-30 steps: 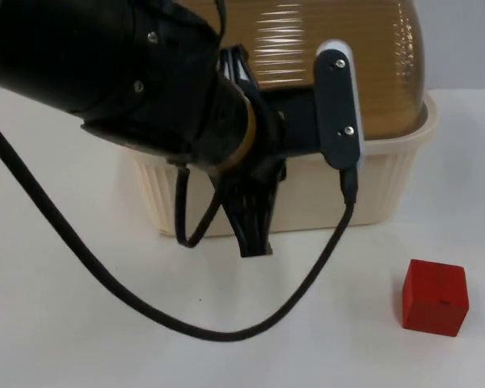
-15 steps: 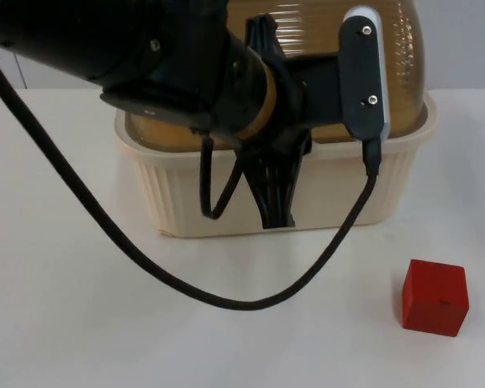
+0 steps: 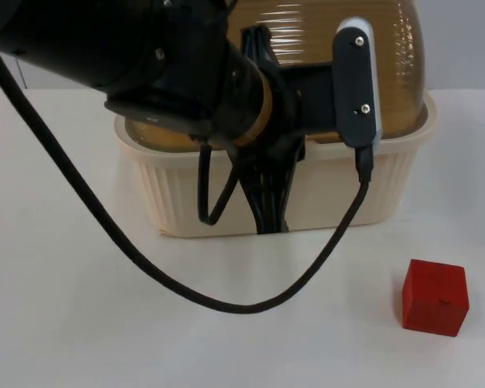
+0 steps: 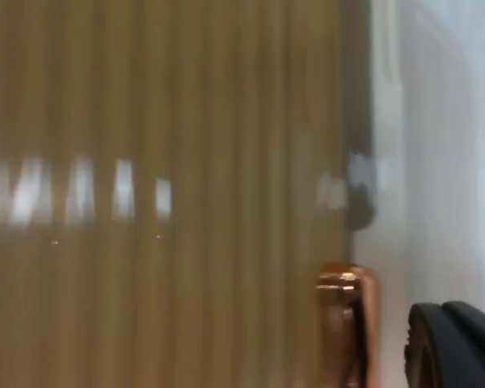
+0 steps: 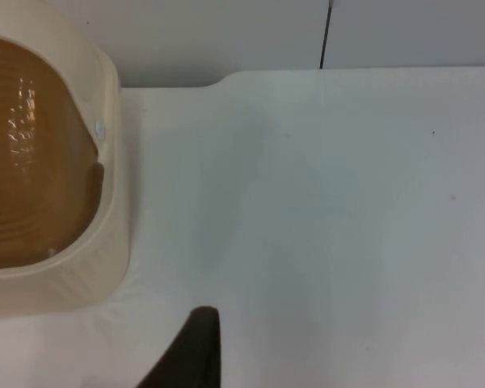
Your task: Open the box lid with the left hand, place the block into the box with the right hand, then close the box lid with the left hand.
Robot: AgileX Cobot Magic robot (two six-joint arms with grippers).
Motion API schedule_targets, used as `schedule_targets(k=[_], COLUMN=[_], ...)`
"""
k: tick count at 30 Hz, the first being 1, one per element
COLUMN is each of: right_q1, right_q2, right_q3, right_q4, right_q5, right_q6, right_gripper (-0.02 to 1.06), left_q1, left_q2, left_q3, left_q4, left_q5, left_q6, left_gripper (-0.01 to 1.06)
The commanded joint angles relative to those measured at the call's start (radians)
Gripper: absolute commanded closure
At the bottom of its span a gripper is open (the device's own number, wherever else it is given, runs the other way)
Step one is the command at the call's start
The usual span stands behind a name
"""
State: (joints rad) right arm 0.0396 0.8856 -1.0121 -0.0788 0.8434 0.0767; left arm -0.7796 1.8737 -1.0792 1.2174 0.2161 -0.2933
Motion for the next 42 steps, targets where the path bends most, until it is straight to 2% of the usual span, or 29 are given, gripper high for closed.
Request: schedule_targets(k=[1, 15, 30, 35, 42], right_q1=[0.005, 0.005, 0.005, 0.005, 0.005], right_q2=[-0.005, -0.005, -0.005, -0.005, -0.005], right_q3=[-0.004, -0.004, -0.004, -0.004, -0.004], right_q4=[-0.001, 0.001, 0.001, 0.001, 0.001], right_q5=[-0.003, -0.003, -0.003, -0.003, -0.003], right_q6=[-0.006, -0.008, -0.013, -0.013, -0.013], right_gripper=[0.00, 0.00, 0.00, 0.00, 0.00], left_q1=[0.001, 0.001, 0.001, 0.001, 0.001], left_q2=[0.003, 0.004, 0.019, 0.021, 0.021], left_q3=[-0.004, -0.004, -0.026, -0.026, -0.026], left_q4=[-0.021, 0.030, 0.014, 0.030, 0.145], left_q5=[0.004, 0.010, 0.032, 0.072, 0.124], left_q6=[-0.004, -0.004, -0.007, -0.015, -0.158], left_gripper=[1.05, 1.05, 1.05, 1.05, 1.05])
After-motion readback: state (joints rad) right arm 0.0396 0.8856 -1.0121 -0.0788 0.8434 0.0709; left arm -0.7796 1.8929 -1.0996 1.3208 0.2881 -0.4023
